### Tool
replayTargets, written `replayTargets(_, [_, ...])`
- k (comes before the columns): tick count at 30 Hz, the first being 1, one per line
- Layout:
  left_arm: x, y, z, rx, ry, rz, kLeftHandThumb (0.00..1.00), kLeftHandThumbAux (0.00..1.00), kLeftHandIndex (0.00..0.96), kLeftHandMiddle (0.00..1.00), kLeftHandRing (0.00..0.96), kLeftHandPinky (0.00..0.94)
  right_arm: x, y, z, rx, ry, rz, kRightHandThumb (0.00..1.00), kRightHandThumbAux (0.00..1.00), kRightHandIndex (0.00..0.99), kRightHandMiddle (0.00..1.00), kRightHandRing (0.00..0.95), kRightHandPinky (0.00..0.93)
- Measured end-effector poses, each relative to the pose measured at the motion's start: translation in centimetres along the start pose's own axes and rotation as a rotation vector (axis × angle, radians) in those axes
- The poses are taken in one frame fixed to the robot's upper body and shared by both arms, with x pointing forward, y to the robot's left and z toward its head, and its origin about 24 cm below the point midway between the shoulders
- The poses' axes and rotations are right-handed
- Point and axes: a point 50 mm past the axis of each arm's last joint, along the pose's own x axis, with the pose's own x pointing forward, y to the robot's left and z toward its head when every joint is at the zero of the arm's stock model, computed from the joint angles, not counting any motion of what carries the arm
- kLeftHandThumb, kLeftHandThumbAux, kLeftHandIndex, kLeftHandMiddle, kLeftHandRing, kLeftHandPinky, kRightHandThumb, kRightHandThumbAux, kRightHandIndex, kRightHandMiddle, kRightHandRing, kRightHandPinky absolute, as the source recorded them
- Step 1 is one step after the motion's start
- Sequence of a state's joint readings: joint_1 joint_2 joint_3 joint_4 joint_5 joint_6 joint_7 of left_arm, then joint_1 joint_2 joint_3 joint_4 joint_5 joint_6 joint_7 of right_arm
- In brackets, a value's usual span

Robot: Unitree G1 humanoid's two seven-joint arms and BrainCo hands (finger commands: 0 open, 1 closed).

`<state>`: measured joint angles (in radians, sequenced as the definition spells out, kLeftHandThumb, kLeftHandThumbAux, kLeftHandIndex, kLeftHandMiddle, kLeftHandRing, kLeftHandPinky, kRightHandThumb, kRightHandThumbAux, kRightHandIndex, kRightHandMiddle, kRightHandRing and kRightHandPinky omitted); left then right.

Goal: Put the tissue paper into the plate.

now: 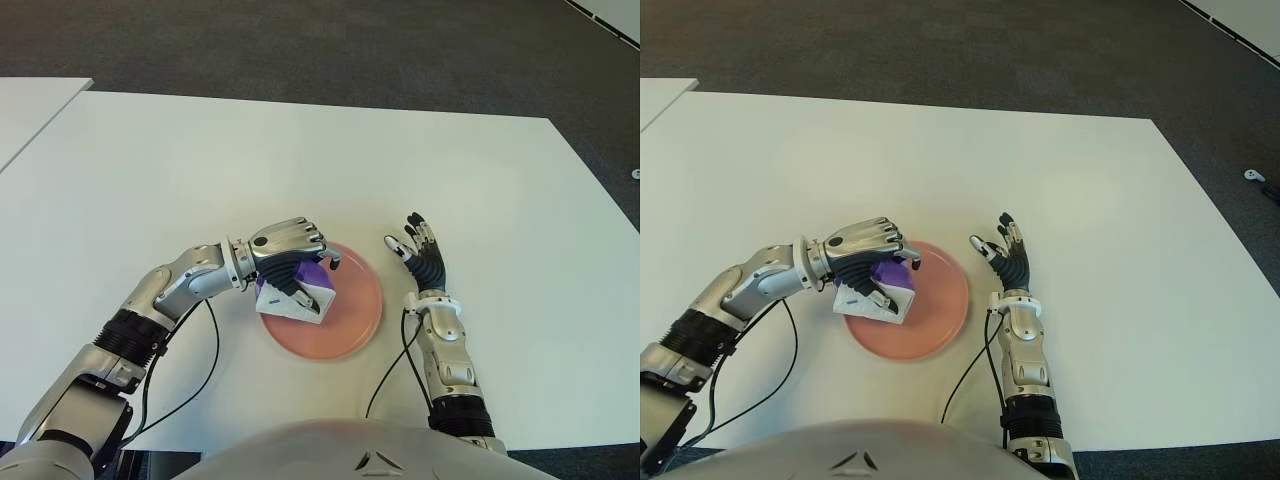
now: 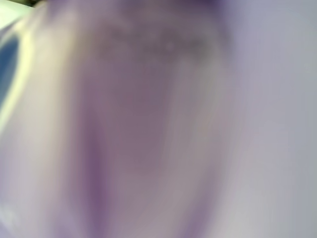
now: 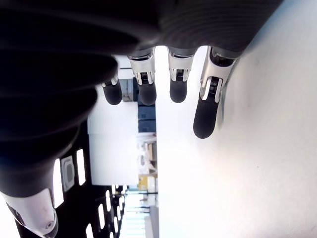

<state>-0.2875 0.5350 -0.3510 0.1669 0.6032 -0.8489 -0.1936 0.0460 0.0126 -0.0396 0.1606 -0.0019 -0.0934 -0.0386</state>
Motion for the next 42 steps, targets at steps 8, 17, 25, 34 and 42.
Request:
replayTargets(8, [0.1, 0.1, 0.3, -0.023, -0.025, 0.041, 0.749, 0.698, 0.443, 0.843, 0.845, 0.802, 0.0, 0.0, 0.0, 0.000, -0.001, 0.000, 0.094, 0.679, 0.010, 0.041, 0.016, 0.023])
replayTargets(17, [0.4, 0.2, 0.9, -0.078, -0.119, 0.194, 0.749, 0.698, 0.443, 0.857, 0.855, 0.830, 0.0, 0.1, 0.0, 0.004, 0.001, -0.002, 0.103, 0.678, 0.017, 0.051, 0.027, 0.044])
replayTargets(25, [0.5, 0.0, 1.2, -0.103, -0.177, 0.252, 0.748, 0.699, 0.442, 0.860, 0.856, 0.840, 0.1, 0.2, 0.0, 0.010, 0.003, -0.003, 0.108, 0.672, 0.020, 0.058, 0.033, 0.043])
replayTargets(34, [0.7, -0.1, 1.0, -0.079, -0.163, 0.236, 0.747, 0.699, 0.443, 0.847, 0.848, 0.803, 0.1, 0.2, 0.1, 0.011, 0.005, -0.008, 0.111, 0.676, 0.017, 0.047, 0.022, 0.033])
replayTargets(42, [1.3, -0.5, 0.8, -0.053, -0.113, 0.251, 0.747, 0.698, 0.443, 0.844, 0.846, 0.796, 0.1, 0.2, 0.0, 0.012, 0.005, -0.012, 0.114, 0.680, 0.020, 0.052, 0.027, 0.043])
